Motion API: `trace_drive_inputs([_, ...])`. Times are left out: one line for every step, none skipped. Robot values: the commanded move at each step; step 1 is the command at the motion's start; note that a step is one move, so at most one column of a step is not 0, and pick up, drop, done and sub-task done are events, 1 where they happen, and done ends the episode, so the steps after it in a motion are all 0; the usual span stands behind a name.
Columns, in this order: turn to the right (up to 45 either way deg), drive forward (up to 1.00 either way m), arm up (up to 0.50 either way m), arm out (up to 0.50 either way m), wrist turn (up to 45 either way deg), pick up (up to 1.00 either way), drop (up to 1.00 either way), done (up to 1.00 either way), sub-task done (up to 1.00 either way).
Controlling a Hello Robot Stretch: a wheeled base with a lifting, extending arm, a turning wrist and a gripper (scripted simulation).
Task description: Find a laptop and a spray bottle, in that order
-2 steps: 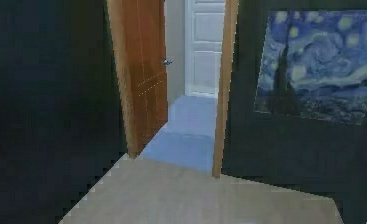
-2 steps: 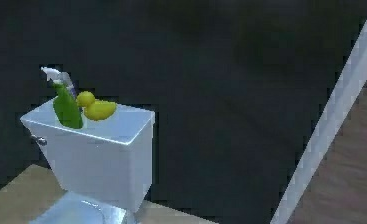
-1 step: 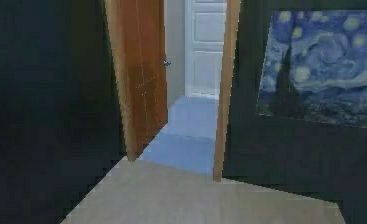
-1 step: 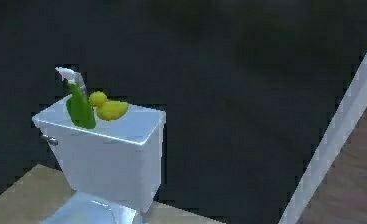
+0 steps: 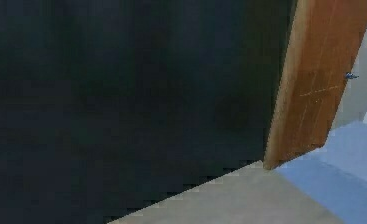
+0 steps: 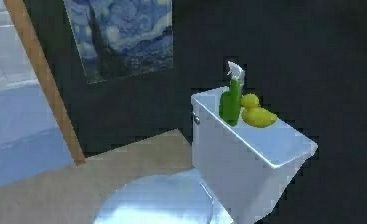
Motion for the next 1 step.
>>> trace_drive_inputs([-45.0, 0.0, 0.0, 0.0, 0.0, 0.0, 0.0, 0.0, 0.0])
